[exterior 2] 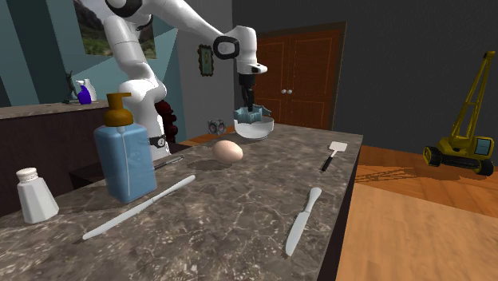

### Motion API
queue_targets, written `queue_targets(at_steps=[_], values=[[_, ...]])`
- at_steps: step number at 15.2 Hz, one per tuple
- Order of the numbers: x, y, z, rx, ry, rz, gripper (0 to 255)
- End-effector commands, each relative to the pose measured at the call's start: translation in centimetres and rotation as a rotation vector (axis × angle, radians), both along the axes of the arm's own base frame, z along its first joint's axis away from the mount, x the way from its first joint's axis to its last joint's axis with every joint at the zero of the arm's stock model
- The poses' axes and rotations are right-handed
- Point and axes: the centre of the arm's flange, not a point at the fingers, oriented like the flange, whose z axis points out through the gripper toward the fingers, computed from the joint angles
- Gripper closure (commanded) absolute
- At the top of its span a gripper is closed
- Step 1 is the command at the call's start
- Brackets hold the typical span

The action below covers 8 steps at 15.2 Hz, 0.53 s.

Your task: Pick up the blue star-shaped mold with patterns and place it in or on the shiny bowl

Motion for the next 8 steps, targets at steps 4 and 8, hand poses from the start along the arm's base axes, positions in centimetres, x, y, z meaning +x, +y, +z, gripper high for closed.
queue_targets(at_steps=[4, 8], values=[[0.2, -0.6, 3.9, 0.000, 0.000, 0.000, 0], [0.2, -0.7, 4.9, 0.000, 0.000, 0.000, 0]])
